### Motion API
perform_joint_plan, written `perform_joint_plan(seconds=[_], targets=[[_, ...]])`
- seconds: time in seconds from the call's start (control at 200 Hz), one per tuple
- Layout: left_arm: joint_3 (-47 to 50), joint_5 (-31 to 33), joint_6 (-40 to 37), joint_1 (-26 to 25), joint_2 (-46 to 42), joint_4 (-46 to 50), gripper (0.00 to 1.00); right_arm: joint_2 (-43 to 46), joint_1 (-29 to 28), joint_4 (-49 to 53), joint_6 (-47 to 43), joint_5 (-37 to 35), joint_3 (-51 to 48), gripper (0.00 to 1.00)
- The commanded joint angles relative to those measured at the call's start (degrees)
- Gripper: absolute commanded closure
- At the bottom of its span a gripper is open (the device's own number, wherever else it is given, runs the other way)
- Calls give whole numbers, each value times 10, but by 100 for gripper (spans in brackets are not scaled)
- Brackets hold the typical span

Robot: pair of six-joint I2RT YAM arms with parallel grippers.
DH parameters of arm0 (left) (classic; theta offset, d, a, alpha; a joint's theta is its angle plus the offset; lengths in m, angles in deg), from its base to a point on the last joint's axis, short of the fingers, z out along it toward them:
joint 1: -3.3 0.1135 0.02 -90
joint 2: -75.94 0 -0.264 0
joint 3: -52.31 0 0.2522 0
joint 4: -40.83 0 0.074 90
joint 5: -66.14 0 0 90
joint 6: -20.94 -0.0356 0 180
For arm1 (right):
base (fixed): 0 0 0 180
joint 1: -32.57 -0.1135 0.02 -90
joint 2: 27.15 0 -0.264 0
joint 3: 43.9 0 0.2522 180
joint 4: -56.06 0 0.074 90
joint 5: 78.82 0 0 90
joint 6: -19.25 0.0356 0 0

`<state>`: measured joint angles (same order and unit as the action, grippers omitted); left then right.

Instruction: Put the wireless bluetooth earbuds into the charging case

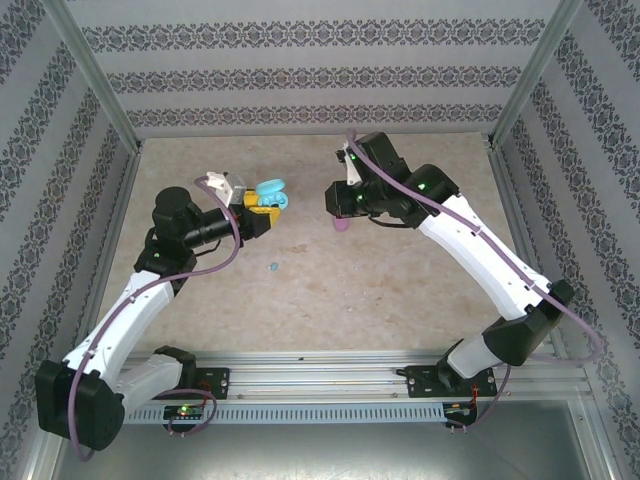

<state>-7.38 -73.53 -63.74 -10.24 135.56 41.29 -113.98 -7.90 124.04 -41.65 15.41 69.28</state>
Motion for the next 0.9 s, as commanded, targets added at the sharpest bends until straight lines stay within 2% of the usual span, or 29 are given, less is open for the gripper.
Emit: perform_joint_plan(seconds=[0.0,0.17,0.44,0.894], targets=[[7,-17,-6,-7,3,-75,80,-1,-33,19,-8,-42,47,81],[7,-16,-9,-9,5,-67,80,-37,-68,22,-12,-31,110,81],[9,-12,-15,-14,5,-57,81,-102,-88,28,-21,-3,190,81],[7,-9,-22,-17,2,-38,81,-154,-107,32,-19,19,240,81]])
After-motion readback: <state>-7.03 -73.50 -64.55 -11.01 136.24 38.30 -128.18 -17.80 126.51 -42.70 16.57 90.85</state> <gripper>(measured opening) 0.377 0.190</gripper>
